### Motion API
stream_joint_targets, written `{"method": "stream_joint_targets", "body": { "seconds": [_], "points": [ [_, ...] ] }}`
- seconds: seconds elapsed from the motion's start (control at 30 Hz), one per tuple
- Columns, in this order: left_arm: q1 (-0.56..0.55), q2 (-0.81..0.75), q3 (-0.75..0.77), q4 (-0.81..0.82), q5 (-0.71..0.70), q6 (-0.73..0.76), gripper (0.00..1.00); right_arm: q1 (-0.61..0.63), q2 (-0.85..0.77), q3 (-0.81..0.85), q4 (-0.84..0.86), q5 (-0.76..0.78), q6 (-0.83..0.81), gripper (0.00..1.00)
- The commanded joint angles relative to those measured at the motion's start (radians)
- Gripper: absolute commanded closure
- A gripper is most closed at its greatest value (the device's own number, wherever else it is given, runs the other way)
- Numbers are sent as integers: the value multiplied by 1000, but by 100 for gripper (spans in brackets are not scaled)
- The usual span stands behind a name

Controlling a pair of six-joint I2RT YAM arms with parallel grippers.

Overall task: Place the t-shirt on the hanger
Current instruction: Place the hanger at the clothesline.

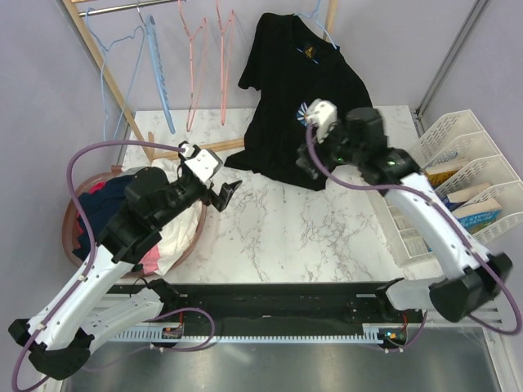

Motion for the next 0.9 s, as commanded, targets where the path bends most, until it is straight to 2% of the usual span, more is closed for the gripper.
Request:
{"method": "stream_joint_targets", "body": {
  "seconds": [0.0, 0.27, 0.47, 0.57, 0.6, 0.73, 0.77, 0.83, 0.87],
  "points": [
    [9, 0, 5, -7, -3, -58, 1, 90, 188, -50, -76, 80, -93, 10],
    [26, -12, -14, -33, -5, -52, 1, 109, 572, 108, 7, 212, -137, 12],
    [38, -22, -41, -30, -3, -52, 1, 107, 757, 199, 77, 302, -156, 16],
    [43, -25, -42, -30, 0, -52, 1, 104, 839, 248, 86, 327, -136, 27],
    [45, -26, -42, -32, 2, -50, 1, 103, 854, 271, 91, 328, -121, 34],
    [49, -32, -45, -40, 2, -43, 1, 96, 942, 337, 102, 332, -85, 52],
    [52, -34, -45, -40, 2, -40, 1, 95, 959, 360, 99, 329, -79, 68],
    [55, -32, -47, -40, 5, -40, 1, 89, 1003, 448, 91, 307, -70, 83],
    [57, -29, -48, -41, 3, -40, 1, 75, 1016, 485, 93, 301, -53, 100]
  ]
}}
